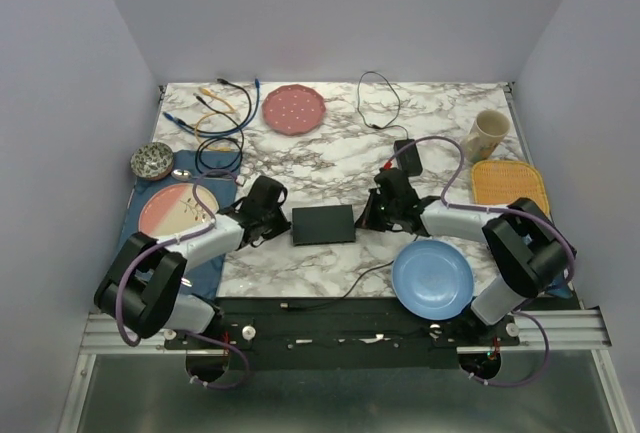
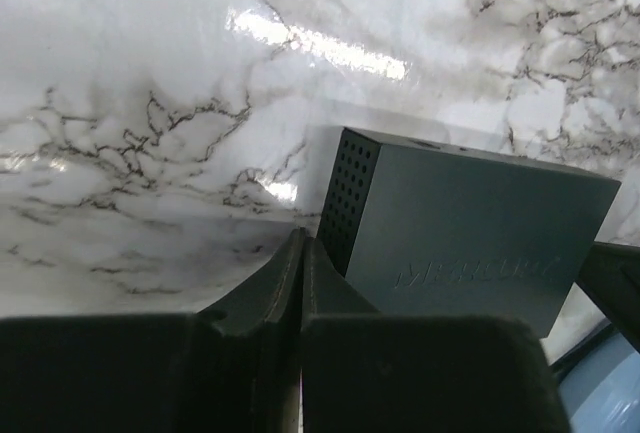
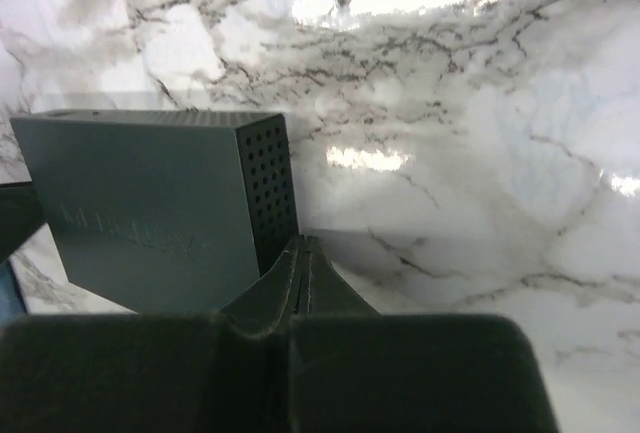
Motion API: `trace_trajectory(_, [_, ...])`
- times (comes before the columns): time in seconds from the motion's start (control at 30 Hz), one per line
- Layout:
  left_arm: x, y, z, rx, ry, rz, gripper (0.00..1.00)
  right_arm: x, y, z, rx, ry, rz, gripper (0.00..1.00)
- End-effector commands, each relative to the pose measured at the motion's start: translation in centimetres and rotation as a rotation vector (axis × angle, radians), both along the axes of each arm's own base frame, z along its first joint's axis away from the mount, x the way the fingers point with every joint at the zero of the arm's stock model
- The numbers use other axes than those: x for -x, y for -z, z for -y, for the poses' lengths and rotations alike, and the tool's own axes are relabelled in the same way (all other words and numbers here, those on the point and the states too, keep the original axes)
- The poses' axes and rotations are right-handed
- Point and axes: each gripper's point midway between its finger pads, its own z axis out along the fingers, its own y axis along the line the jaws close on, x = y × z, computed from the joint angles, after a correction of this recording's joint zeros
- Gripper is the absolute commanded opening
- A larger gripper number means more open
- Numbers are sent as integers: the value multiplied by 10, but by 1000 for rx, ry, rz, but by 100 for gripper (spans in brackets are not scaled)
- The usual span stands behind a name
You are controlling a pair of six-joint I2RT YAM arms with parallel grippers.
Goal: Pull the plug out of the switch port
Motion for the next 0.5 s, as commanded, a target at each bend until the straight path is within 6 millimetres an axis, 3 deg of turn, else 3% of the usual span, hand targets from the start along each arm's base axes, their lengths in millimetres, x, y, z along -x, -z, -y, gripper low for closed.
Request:
trace_trajectory(0.0, [-20,-54,-35,-214,-42,111,24,-6,-28,21,141,27,67,3])
trace_trajectory(0.03, [-24,-66,-42,-252,-57,138,29,-12,-41,24,155,33,107,5])
trace_trajectory(0.07, [-23,-75,-51,-293,-59,144,36,-17,-68,28,153,44,170,8])
trace_trajectory(0.1, [-32,-103,-57,-317,-78,220,50,-23,-80,38,202,48,238,15])
trace_trajectory(0.17, [-33,-123,-65,-333,-96,266,73,-25,-113,50,220,74,354,25])
trace_trajectory(0.2, [-32,-139,-69,-320,-115,317,94,-30,-125,61,266,98,415,34])
trace_trajectory(0.27, [-33,-154,-69,-284,-125,384,99,-29,-142,65,278,107,492,41])
trace_trajectory(0.37, [-28,-164,-71,-202,-175,444,99,-23,-167,73,257,127,609,90])
trace_trajectory(0.4, [-26,-163,-72,-181,-192,445,99,-19,-162,76,252,126,613,100])
trace_trajectory(0.47, [-24,-162,-64,-131,-178,437,99,-15,-178,76,193,137,663,100])
